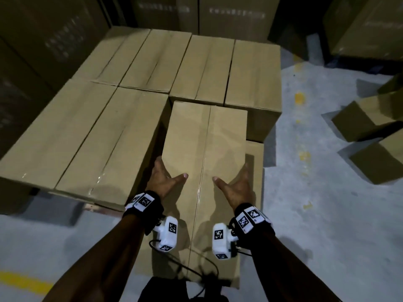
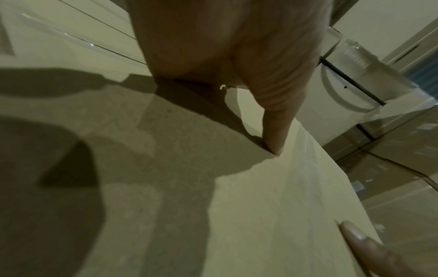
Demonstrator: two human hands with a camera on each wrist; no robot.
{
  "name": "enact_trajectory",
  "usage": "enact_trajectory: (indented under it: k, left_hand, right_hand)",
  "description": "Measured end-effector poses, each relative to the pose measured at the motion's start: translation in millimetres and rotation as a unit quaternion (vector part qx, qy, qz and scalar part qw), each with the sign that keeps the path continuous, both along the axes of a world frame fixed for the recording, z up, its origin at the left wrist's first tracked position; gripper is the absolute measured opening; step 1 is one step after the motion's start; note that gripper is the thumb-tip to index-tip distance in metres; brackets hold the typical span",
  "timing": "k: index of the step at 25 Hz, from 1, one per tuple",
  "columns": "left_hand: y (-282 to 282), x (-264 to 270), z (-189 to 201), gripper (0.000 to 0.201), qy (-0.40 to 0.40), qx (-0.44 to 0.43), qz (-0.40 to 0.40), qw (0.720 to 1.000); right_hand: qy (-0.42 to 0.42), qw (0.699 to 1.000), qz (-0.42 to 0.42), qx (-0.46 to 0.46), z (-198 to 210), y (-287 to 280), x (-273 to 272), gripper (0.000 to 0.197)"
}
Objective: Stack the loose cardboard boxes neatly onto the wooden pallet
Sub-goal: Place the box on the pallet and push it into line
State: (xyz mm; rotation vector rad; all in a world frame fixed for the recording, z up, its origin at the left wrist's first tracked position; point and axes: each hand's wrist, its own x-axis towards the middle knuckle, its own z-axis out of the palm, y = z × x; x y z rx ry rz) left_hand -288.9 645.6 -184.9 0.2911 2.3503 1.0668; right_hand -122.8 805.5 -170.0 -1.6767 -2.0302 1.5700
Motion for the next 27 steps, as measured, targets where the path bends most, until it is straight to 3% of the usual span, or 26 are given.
enact_trajectory:
  k: [7, 13, 27]
  left_hand:
    - [2.7, -62.9, -18.2, 0.122, 0.003, -0.040, -0.016, 0.999]
    - [16.7, -113.5, -34.2, 0.115, 0.008, -0.101, -0.059, 0.993]
    - [29.4, -154.2, -56.3, 0.114, 0.027, -0.166, -0.109, 0.980]
  right_hand:
    - [-0.019, 0.999, -0.020, -0.016, -11.9, -2.1, -60.1, 0.119]
    - [-0.044, 0.997, -0.046, -0.039, -35.5, 4.3, -109.0, 0.121]
    - [-0.056, 0.995, -0.065, -0.043, -68.4, 15.8, -151.1, 0.119]
